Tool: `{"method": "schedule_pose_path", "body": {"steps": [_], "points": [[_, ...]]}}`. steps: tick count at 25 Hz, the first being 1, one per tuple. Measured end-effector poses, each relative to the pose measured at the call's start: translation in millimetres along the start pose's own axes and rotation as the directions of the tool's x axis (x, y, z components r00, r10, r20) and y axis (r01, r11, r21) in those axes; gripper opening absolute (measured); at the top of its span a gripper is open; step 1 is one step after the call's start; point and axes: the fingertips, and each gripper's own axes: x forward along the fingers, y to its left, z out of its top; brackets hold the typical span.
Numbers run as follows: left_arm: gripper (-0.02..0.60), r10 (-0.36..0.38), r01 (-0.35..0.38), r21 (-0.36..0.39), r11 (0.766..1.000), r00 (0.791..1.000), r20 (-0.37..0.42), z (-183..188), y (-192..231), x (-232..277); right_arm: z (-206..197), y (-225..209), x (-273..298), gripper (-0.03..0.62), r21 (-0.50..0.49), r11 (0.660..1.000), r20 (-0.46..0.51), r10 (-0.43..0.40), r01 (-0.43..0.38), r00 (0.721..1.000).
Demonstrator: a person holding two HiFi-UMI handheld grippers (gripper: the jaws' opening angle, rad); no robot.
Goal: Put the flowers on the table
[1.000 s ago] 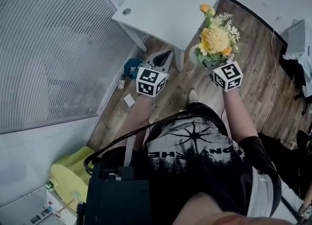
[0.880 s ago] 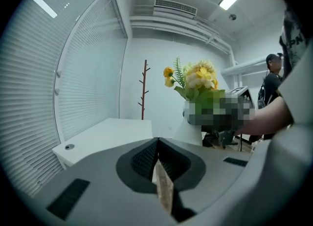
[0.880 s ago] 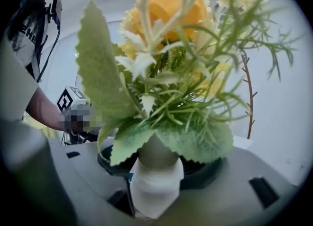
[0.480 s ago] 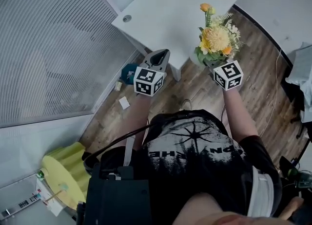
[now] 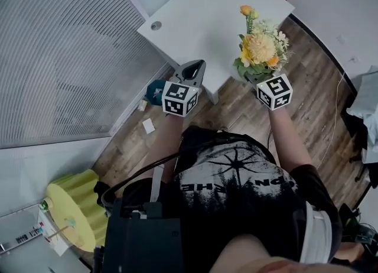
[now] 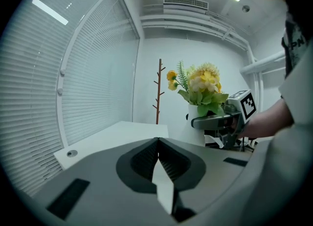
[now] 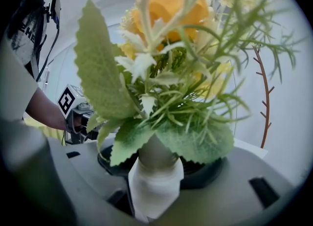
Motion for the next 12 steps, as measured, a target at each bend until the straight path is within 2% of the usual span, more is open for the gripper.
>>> {"method": "schedule_pose_path", "body": {"steps": [6,12], "points": [[0.012,-0.014,0.014,-0.022,1.0,1.0,0.003,6.5,19.5,25.8,3.5,-16.3,23.5,0.252,-0.003,1.0,-0.018,0.0,0.0,1.0],[0.012,-0.067,0.067,-0.002,0.998,0.998,-0.005,14.5,48.5,51.2,5.0,-36.7,52.8,0.252,0.007,0.998,-0.021,-0.054,0.055,0.998]]}}
